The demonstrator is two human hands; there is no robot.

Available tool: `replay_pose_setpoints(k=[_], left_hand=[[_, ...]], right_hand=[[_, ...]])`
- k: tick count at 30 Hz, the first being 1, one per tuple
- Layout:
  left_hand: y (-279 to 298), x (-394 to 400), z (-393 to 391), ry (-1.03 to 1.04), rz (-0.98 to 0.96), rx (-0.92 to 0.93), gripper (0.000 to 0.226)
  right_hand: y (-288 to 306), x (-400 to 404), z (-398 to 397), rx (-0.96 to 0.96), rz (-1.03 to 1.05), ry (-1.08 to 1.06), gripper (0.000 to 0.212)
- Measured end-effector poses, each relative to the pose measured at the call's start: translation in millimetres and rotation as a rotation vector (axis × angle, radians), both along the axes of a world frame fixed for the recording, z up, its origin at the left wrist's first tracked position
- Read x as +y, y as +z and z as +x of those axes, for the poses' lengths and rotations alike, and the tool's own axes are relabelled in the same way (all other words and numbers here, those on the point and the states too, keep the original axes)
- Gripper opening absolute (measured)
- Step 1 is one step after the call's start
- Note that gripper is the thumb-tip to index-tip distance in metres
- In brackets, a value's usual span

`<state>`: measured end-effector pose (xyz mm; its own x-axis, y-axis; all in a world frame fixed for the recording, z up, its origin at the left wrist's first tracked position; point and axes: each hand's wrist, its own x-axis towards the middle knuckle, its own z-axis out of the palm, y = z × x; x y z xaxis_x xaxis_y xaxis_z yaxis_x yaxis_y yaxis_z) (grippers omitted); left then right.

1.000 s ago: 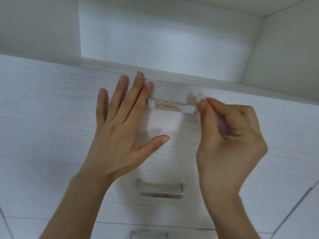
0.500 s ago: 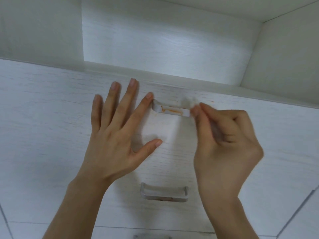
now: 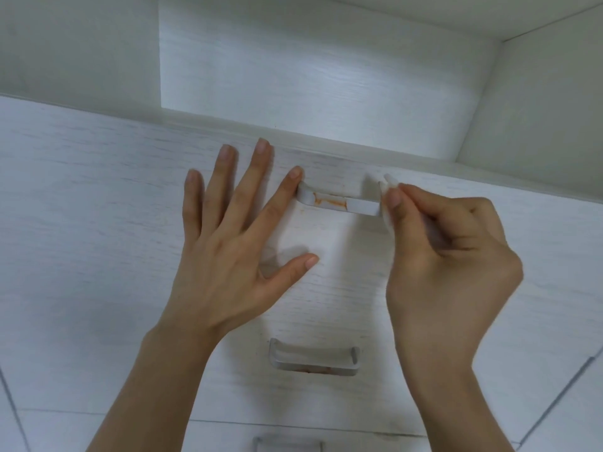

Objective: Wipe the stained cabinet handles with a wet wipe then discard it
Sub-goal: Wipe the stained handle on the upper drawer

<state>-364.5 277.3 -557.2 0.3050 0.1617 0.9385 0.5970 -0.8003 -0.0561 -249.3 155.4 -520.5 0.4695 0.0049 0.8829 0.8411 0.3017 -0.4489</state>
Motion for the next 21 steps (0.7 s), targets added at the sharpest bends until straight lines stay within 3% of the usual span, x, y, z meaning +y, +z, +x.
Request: replay_pose_setpoints(k=[5,12,17,21], left_hand=[[-0.2,1.4,2.5,0.020,0.029,-0.014,0.075],[0.5,-0.2,0.4,0.000,0.010,0.007,0.076],[-0.4,-0.5,0.0,-0.009,-0.001,0.004,0.078],[0.7,0.0,1.5,-0.008,0.014,-0.014,0.076]], right_hand=[[2.1,8.6,-13.3,-0.145,-0.104,-0.041,0.008],[3.5,11.3,-19.8,-0.143,-0.130,0.004,0.008],[-4.1,6.2,-11.5,-0.008,0.017,0.020,0.012],[-10.4,14.4,-20.8,-0.125,-0.018,-0.009,0.015]])
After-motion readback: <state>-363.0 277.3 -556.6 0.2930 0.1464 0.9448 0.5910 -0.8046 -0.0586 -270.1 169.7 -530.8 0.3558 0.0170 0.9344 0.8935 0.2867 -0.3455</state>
